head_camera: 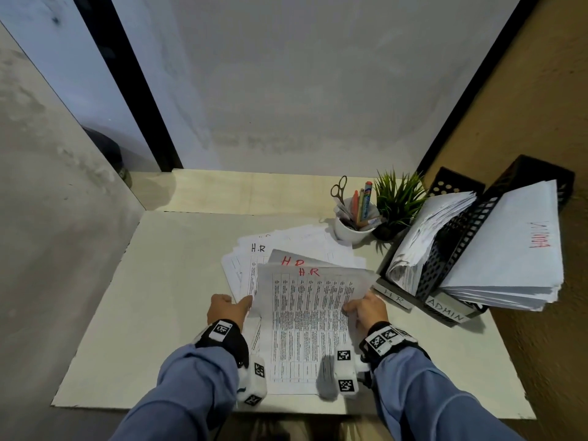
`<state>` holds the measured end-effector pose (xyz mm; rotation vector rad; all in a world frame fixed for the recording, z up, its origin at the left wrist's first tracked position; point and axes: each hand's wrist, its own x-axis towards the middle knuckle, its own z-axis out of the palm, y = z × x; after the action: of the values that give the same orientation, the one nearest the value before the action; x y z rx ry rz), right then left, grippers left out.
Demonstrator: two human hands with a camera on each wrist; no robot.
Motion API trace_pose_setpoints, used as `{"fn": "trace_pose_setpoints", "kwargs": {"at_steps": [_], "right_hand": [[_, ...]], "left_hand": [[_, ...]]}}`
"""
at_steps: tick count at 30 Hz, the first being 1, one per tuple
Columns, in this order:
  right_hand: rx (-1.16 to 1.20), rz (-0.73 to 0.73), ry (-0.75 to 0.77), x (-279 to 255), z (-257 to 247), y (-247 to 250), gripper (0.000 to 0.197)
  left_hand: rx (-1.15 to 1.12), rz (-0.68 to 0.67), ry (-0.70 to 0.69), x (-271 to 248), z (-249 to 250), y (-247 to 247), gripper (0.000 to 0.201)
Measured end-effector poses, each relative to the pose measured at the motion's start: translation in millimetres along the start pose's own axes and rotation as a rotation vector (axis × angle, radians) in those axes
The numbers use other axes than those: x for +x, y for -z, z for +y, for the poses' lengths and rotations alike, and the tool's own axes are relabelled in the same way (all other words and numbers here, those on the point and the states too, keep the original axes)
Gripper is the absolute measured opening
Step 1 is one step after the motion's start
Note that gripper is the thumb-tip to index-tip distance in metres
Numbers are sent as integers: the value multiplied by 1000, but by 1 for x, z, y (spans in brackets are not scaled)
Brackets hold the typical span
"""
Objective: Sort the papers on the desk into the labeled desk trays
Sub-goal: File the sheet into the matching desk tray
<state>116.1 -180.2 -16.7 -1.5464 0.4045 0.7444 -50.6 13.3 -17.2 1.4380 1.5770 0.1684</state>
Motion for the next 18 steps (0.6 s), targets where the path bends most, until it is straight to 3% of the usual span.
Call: {"fn": "trace_pose_setpoints", "kwargs": {"at_steps": [8,14,18], "right_hand": [[-162,0,-21,-8,-8,1,27],[-205,-18,-32,-2,-8,3,21],[-85,-15,-66,-6,-6,3,22]], "left_hand": [[84,30,-210,4,-4,12,34],[-44,142,-284,-2,-8,23,21],[-163,32,-272,-6,-15,15,29]]}}
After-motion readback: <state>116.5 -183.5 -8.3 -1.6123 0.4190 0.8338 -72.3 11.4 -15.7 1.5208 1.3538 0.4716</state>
